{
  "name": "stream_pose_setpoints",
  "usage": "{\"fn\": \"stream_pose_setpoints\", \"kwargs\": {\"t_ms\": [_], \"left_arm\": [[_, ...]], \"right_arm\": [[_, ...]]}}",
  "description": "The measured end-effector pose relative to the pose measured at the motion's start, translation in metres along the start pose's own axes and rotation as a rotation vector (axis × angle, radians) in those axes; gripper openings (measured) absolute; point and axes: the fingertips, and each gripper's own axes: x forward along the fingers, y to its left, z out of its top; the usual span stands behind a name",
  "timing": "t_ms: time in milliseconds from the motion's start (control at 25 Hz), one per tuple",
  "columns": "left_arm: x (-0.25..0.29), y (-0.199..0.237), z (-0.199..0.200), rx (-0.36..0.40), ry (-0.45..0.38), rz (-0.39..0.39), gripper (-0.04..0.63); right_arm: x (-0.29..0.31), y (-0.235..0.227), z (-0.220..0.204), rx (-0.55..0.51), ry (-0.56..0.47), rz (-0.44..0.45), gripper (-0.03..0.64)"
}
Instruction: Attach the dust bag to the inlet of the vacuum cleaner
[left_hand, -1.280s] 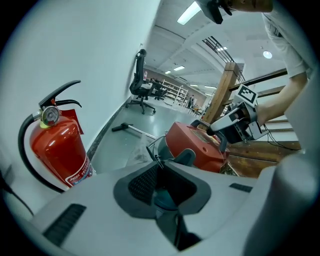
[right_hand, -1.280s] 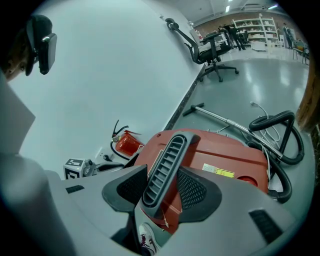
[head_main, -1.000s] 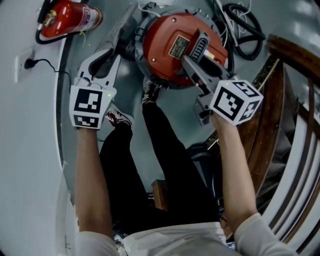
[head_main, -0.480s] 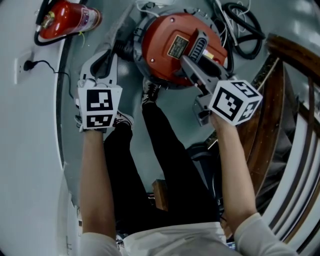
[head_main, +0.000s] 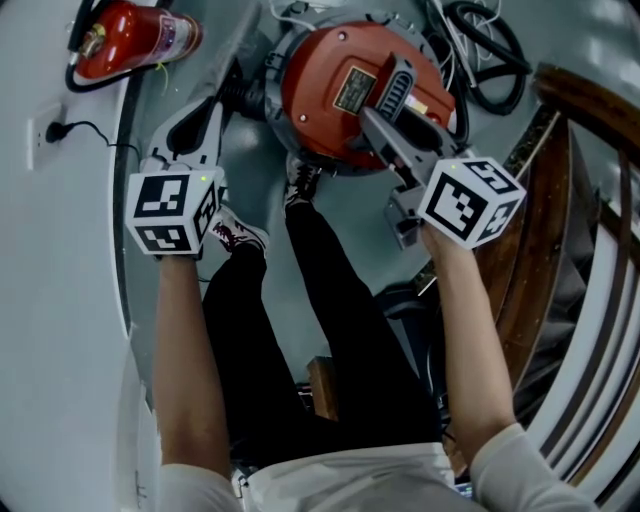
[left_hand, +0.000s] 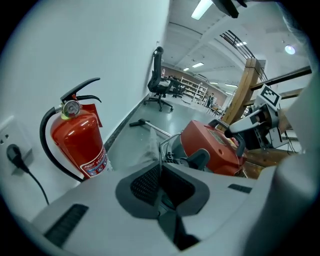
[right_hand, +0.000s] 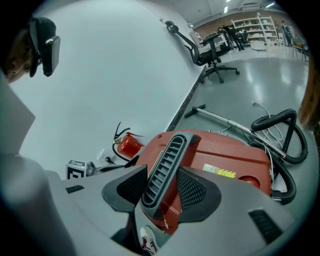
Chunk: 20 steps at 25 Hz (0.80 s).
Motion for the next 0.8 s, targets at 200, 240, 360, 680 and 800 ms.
{"fn": "stream_pose_setpoints", "kwargs": {"t_ms": [200,240,360,680,800], "left_arm": [[0.0,-0.002,0.003,-0.029,-0.007,-0.014,0.015],[0.001,-0.002,0.004,-0.033,-0.008,-0.014,0.015],[0.0,-0.003,0.004,-0.037,-0.009,-0.015,0.015],[0.001,-0.006,0.003,-0.006,0.013,-0.05,0.017],[0.0,-0.006,0.003,-0.009,0.014,-0.053,0.017]], "right_arm": [[0.0,0.0,0.0,0.011,-0.008,0.007,0.18],[0.001,0.0,-0.001,0.013,-0.007,0.013,0.18],[0.002,0.001,-0.001,0.008,-0.004,0.029,0.18],[0.006,0.003,-0.002,-0.023,-0.007,0.061,0.185],[0.01,0.005,-0.004,-0.03,0.003,0.059,0.186]]}}
